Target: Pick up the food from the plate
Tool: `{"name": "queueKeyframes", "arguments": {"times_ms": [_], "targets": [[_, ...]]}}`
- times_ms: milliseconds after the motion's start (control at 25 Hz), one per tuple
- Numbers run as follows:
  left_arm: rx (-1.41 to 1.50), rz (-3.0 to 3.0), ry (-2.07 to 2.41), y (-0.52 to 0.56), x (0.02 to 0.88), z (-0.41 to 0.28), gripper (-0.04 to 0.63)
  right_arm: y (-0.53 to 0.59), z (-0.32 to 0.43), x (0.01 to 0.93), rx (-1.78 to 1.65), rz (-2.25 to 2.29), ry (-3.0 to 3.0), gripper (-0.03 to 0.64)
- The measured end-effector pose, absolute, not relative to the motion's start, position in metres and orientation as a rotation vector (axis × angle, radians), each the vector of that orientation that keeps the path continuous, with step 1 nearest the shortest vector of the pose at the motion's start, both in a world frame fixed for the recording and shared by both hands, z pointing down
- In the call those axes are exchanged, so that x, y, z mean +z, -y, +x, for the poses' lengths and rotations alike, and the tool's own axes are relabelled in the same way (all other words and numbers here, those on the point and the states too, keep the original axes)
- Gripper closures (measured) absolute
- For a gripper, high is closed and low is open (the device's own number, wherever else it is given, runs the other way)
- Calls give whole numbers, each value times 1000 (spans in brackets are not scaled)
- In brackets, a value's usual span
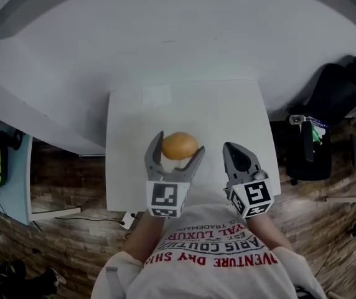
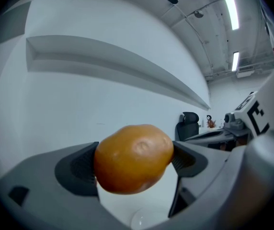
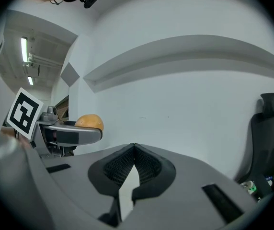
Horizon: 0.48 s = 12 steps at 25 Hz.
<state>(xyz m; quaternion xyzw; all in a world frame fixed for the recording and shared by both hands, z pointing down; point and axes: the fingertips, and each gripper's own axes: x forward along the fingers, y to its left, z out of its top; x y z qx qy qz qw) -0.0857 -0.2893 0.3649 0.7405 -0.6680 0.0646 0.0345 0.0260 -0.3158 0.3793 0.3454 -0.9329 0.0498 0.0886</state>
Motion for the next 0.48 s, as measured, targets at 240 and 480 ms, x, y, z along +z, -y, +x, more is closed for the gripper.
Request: {"name": "queueKeyframes", "arguments": {"times_ms": [240,480], "targets": [[219,2274,2045,292,368,-86,124,317,23,380,163,1018,2791,606],[232,2269,2029,295,374,-84,124,320,23,387,165,1010,2772,606]]}}
